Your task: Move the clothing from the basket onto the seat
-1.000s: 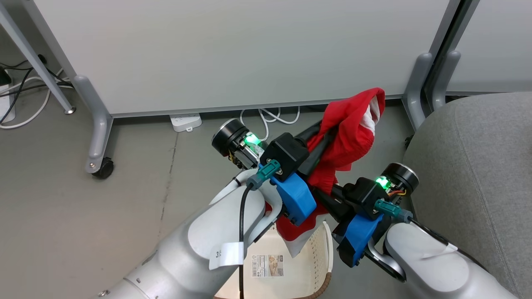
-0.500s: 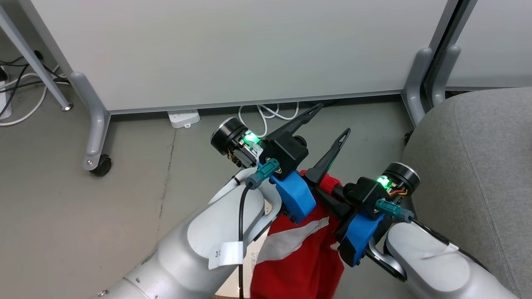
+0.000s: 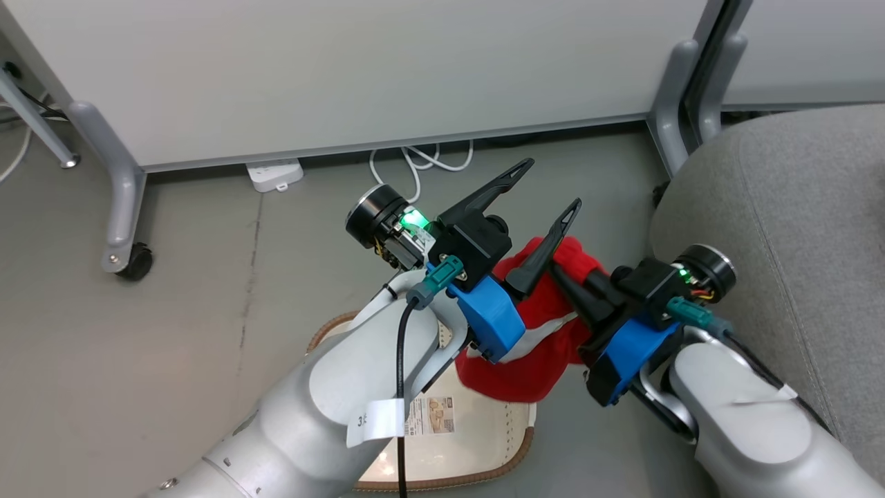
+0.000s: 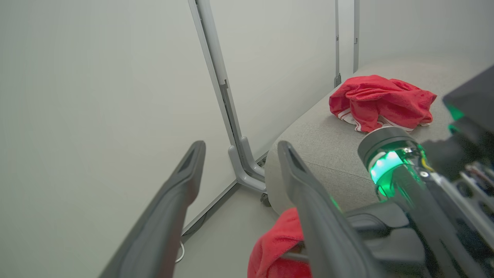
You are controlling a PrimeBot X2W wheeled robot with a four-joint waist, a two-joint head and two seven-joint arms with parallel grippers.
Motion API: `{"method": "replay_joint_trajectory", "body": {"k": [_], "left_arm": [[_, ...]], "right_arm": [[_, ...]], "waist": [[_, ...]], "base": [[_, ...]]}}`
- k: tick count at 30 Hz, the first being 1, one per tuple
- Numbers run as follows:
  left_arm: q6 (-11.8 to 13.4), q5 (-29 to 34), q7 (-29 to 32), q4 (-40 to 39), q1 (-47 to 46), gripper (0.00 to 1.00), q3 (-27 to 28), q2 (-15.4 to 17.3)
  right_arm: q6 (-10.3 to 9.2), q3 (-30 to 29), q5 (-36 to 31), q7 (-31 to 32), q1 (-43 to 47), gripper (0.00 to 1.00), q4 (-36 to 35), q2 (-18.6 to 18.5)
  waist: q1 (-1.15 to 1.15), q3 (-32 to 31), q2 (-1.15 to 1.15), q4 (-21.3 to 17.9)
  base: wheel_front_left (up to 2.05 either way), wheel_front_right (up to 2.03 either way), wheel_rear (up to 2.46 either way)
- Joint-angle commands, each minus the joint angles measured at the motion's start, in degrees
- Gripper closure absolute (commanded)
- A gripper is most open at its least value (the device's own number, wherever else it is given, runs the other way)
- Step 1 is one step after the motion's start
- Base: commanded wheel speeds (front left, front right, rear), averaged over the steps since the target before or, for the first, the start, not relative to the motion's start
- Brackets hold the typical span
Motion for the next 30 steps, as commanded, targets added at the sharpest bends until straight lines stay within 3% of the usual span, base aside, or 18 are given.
{"method": "replay_joint_trajectory", "body": {"k": [1,14,30], "left_arm": [[0.17,0.47,-0.15,-0.11,-0.61,0.00,0.28,0.09],[-0.05,1.96,-0.15,-0.04,-1.74,0.00,0.24,0.17],[-1.21,2.93,-0.15,1.11,-1.38,0.00,-2.51,0.10]], "right_arm": [[0.01,-1.28,-0.56,-0.01,0.73,1.00,-0.35,-0.07],[0.01,-15.44,-2.49,-0.01,2.98,1.00,-3.90,-0.37],[0.01,-27.46,-4.63,-0.01,6.84,1.00,-8.55,-0.27]], "waist": [[0.00,1.09,0.00,-0.99],[0.00,6.27,0.00,-7.22],[0.00,9.37,0.00,-16.87]], "base": [[0.00,0.00,0.00],[0.00,0.00,0.00],[0.00,0.00,0.00]]}}
